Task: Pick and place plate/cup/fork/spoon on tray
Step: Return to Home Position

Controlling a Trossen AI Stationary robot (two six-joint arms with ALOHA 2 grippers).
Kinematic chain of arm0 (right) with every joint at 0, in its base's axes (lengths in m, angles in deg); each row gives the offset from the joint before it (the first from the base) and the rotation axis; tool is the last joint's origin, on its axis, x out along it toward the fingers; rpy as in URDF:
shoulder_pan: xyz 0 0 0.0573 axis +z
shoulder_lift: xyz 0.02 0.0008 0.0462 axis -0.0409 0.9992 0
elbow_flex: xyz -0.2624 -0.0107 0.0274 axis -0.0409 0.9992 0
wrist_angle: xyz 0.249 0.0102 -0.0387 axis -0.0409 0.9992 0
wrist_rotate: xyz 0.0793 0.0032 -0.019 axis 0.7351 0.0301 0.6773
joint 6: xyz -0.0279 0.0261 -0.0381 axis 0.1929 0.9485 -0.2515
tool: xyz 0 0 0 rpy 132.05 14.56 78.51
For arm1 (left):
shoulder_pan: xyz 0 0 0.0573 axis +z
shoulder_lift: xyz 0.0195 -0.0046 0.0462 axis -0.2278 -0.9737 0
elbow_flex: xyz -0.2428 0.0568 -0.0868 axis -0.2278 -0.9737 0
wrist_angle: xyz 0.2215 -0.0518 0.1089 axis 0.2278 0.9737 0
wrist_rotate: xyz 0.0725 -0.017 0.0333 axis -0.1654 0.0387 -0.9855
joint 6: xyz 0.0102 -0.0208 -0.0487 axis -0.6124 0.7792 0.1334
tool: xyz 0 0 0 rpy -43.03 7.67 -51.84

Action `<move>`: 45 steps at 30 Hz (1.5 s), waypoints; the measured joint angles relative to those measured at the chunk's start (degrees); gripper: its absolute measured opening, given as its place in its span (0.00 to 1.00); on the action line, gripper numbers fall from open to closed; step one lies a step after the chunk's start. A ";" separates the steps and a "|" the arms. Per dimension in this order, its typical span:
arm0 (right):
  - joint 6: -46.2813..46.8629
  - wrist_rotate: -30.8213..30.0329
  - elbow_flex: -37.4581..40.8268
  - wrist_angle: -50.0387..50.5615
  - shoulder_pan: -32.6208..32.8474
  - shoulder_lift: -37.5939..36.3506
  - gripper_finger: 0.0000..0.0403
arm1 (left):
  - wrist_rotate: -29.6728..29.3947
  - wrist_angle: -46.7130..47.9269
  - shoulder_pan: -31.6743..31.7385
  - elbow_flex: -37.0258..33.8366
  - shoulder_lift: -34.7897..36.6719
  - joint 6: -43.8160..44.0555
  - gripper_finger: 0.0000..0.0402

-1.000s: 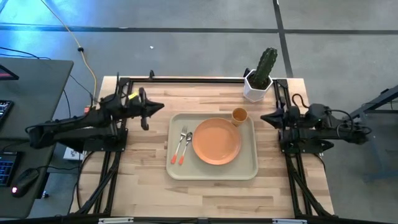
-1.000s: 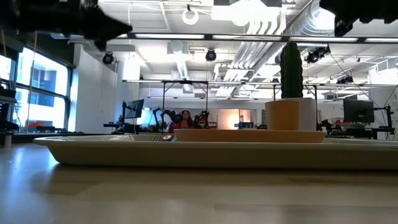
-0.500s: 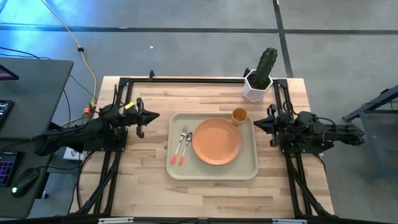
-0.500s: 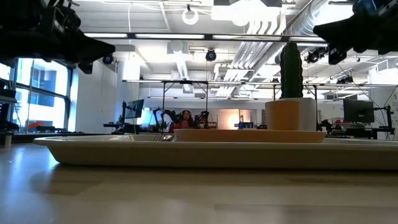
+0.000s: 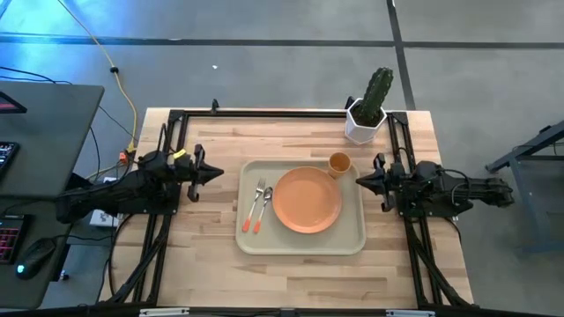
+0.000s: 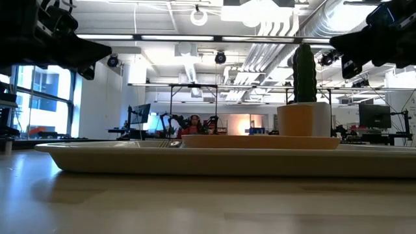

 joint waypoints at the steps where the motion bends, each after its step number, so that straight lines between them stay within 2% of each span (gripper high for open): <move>1: 0.05 0.50 0.00 -0.16 0.00 0.00 0.00 | -0.04 0.74 -0.11 0.00 0.21 0.01 0.00; 5: 3.46 5.43 0.00 0.86 0.02 0.00 0.00 | -1.50 2.71 -2.60 0.00 0.24 2.63 0.00; 8: 6.02 8.74 0.00 3.49 0.02 0.00 0.00 | -5.72 2.68 -6.89 0.00 0.28 2.96 0.00; 11: 6.60 8.83 0.00 3.58 0.04 -0.03 0.00 | -13.02 2.89 -12.07 0.00 0.59 2.20 0.00; 15: 7.61 7.94 0.00 3.33 0.02 -0.06 0.00 | -17.26 5.74 -17.83 0.04 2.07 -2.43 0.00; 18: 5.64 10.05 -0.01 3.69 0.02 -0.02 0.00 | -18.01 10.46 -19.42 0.04 3.53 -4.90 0.00; 23: 1.58 10.04 -0.02 3.71 0.04 0.02 0.00 | -17.88 10.02 -19.44 0.09 3.92 -8.51 0.00; 32: 7.05 8.73 -0.04 3.95 0.04 0.04 0.00 | -17.68 9.95 -19.42 0.09 3.83 -2.05 0.00; 45: 7.81 8.67 -0.04 4.00 0.04 0.07 0.00 | -17.66 9.93 -19.42 0.09 3.83 -1.50 0.01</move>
